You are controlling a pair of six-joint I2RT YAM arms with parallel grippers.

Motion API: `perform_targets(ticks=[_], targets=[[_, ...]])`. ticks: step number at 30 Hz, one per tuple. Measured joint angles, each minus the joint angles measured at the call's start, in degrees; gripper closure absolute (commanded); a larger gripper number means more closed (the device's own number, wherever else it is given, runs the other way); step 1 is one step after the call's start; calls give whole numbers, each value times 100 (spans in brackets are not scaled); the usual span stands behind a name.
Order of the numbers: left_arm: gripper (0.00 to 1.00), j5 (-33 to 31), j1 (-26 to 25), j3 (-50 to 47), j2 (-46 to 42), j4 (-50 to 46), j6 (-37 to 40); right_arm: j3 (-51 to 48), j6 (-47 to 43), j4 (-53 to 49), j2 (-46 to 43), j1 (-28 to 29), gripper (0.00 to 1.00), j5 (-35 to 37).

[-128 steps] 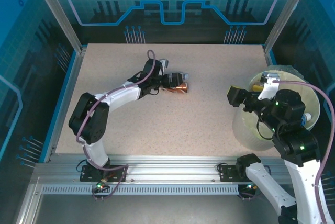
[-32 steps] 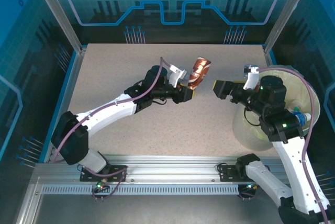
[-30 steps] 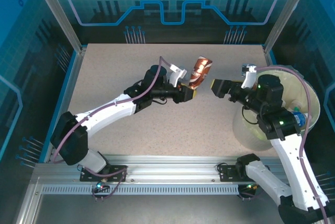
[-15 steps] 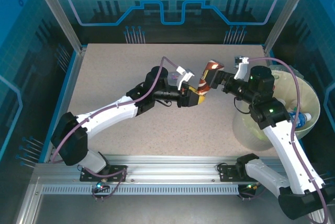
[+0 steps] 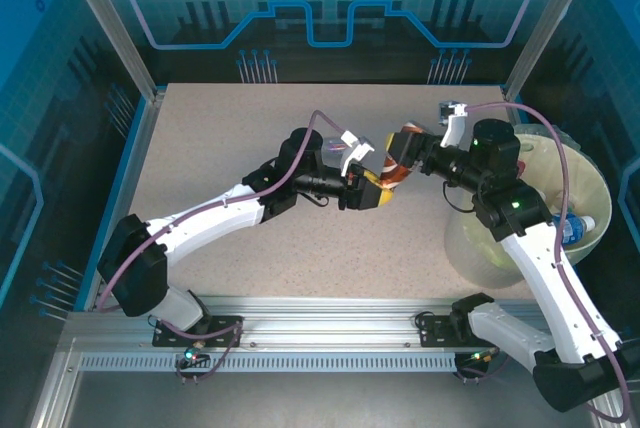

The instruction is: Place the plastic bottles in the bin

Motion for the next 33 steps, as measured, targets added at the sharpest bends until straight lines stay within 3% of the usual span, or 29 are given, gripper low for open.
perform_targets(ticks=[6,9,11,14,16,29,33], targets=[[69,0,-7,2,0,-66,90,66,-9,-114,2,46,50,4],[64,-2,-7,2,0,-83,131,70,-31,-142,2,50,54,7],[55,-13,-7,4,0,-90,144,81,-74,-151,2,63,56,22],[31,-74,-13,35,0,-214,153,164,-232,-286,2,111,60,144],[26,-168,-11,59,2,-315,205,254,-350,-411,0,111,61,273],[12,-723,-11,90,2,-557,195,1316,-1329,-2033,-374,125,66,2240],[2,-1086,-11,87,0,-575,186,1731,-1639,-2555,-518,142,67,2940]])
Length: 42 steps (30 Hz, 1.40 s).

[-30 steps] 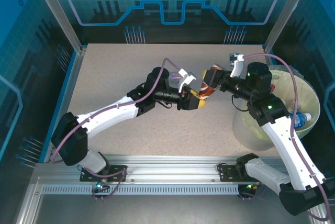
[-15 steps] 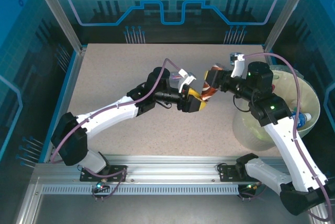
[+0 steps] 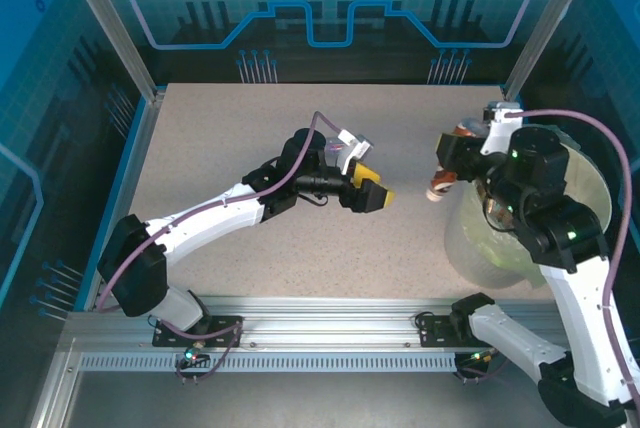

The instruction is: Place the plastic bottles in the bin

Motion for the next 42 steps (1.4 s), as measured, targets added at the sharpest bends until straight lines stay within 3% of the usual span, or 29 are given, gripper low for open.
perform_targets(ticks=[9,16,21,27,29,31,37,42], targets=[[1,-756,177,-223,-20,72,-157,1163,-592,-1344,151,7,67,2046],[1,-949,422,-444,-109,111,-350,1198,-914,-2138,562,-28,66,3974],[1,-984,555,-446,-118,157,-431,719,-1604,-1731,662,-608,65,4920],[1,-997,592,-446,-125,190,-511,-476,-2765,-9,116,-2103,62,4308],[1,-1067,599,-468,-144,197,-511,-577,-2944,350,81,-2664,51,3926],[1,-1204,629,-525,-192,192,-511,-693,-3097,645,92,-3104,33,3453],[1,-1768,901,-535,-247,17,-540,-1106,-3445,850,225,-3340,6,2017],[1,-2238,1139,-535,-247,-144,-669,-1091,-3333,717,199,-3340,0,1416]])
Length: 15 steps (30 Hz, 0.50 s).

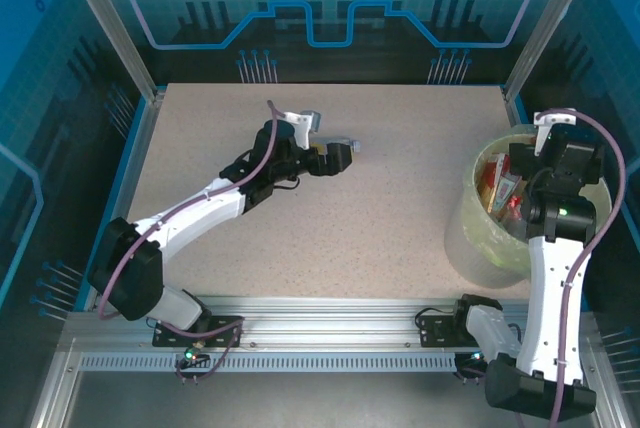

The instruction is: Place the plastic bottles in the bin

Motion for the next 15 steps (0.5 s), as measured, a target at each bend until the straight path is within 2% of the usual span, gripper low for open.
perform_targets(ticks=[7,12,15], targets=[[1,-807,142,125,107,-229,-321,343,728,-365,-125,0,0,-9],[1,-1027,407,702,691,-332,-623,378,1340,-619,-407,-4,0,-374],[1,-1093,553,970,1005,-402,-745,378,1552,-699,-490,-4,0,-271]])
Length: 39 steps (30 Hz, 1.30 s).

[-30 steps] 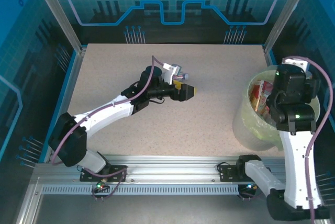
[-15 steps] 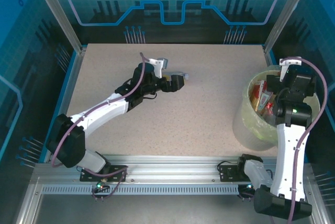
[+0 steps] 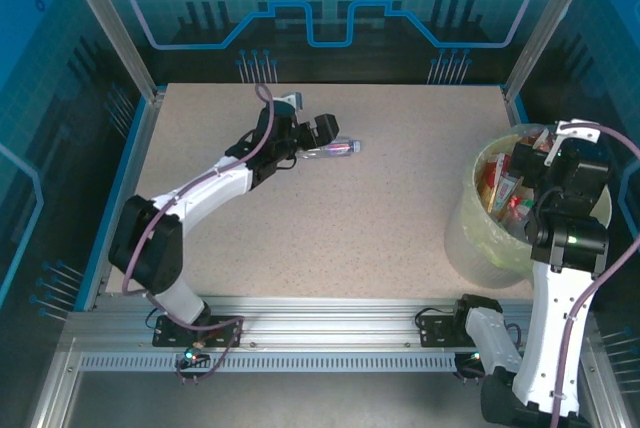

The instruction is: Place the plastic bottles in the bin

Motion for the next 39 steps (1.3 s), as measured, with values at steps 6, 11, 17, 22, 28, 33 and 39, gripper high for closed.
perform_targets(ticks=[6,11,17,22,28,33,39], targets=[[1,-70,192,505,503,-55,-103,269,83,-278,619,-214,4,498],[1,-79,321,1377,1261,-17,144,326,151,-286,1290,-413,8,857],[1,-90,407,2544,2367,7,638,262,269,-579,1453,-667,8,1320],[1,136,472,3263,3119,-17,944,166,293,-719,1224,-669,7,1307],[1,671,516,3781,3718,-162,1300,417,446,-935,798,-667,2,811],[1,1104,522,4124,4065,-442,1556,518,592,-879,291,-638,0,-317],[1,1340,522,4151,4109,-1005,1580,588,815,-752,-66,-520,0,-2387]])
